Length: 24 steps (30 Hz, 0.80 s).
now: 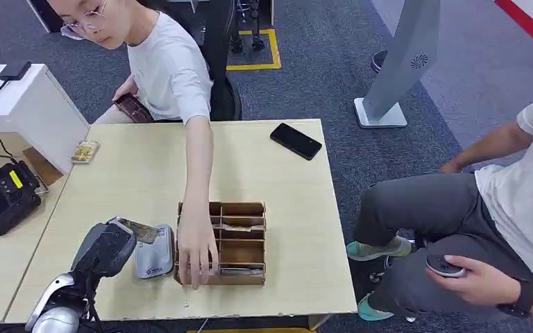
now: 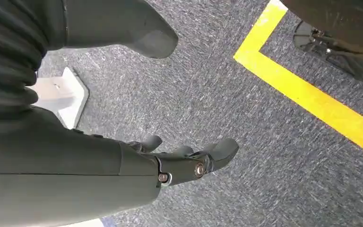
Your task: Pass the card to the sensor for recognition and then transmit it.
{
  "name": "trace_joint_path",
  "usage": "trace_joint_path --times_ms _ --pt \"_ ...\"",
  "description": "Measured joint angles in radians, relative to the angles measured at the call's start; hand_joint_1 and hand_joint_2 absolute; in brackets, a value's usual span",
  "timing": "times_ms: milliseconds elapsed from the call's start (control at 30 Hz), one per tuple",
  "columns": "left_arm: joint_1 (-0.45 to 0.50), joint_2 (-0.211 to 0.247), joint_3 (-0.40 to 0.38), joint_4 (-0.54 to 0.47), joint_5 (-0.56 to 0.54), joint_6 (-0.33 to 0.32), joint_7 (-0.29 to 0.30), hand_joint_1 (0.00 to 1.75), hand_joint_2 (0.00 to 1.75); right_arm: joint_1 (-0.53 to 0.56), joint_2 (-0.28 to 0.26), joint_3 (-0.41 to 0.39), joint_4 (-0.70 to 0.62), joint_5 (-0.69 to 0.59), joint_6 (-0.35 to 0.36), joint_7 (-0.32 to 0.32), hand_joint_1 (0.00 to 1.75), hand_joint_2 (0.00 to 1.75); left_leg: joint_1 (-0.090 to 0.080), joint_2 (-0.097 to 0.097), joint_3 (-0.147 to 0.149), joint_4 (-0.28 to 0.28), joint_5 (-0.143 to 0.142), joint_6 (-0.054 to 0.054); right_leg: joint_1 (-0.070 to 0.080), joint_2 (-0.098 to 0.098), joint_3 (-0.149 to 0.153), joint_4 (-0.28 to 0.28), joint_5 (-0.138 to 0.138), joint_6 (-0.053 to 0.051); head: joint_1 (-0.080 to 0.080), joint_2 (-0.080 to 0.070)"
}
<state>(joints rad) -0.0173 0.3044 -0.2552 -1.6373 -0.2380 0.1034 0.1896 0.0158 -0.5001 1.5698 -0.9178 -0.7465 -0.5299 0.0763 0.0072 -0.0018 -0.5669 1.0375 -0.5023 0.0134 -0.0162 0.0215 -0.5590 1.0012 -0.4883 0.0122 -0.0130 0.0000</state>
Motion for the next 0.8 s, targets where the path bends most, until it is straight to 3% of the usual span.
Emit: trace_joint_path --times_ms 800 --pt "-0.002 -0.008 0.000 0.005 0.003 0.011 0.000 1.75 1.75 -0.003 0.001 0.000 0.010 0.003 0.008 0.002 0.00 1.75 0.000 0.000 0.000 0.000 0.000 0.000 0.000 0.000 0.000 0.000 0.000 0.000 0.000 0.000"
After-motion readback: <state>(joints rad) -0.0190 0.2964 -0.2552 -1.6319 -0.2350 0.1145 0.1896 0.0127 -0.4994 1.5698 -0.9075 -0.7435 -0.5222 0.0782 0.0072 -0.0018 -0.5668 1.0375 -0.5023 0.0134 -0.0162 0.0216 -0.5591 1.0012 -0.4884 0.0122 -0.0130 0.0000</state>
